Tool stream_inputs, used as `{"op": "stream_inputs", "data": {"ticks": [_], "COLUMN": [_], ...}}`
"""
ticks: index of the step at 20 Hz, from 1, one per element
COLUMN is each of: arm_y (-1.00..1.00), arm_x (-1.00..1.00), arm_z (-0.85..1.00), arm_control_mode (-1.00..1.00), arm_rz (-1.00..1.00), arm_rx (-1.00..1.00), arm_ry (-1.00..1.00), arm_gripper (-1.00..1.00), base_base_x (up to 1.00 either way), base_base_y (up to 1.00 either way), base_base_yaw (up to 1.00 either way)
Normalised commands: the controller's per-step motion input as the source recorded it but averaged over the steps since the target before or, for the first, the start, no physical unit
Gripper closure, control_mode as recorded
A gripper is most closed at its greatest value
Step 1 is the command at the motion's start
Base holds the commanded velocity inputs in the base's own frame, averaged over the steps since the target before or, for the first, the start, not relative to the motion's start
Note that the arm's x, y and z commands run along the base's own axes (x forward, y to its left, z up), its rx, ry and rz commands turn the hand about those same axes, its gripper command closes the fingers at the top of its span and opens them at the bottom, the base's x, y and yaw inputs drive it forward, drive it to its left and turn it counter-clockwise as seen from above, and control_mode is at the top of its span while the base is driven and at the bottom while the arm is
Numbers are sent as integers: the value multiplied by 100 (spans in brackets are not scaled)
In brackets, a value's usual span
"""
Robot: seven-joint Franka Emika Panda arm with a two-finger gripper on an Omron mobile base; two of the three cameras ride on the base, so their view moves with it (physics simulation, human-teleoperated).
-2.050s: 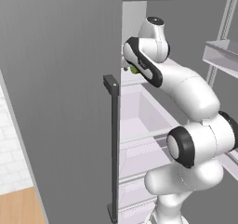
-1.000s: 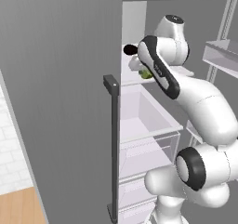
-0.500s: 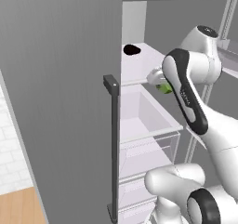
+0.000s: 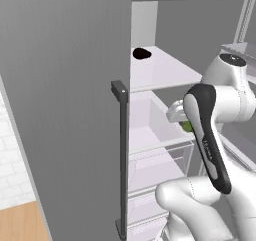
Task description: Grab a lemon wedge from the fridge and one ice cube from the ice bowl, and put them in the glass of lemonade.
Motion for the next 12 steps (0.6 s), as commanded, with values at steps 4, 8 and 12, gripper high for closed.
{"op": "stream_inputs", "data": {"ticks": [4,8,12], "arm_y": [1,0,0], "arm_x": [-71,-30,-9], "arm_z": [-28,-9,0], "arm_control_mode": [-100,-100,-100], "arm_rz": [-14,-3,0], "arm_rx": [0,0,0], "arm_ry": [13,5,0], "arm_gripper": [100,100,100], "base_base_x": [0,0,0], "base_base_y": [0,0,0], "base_base_yaw": [0,0,0]}}
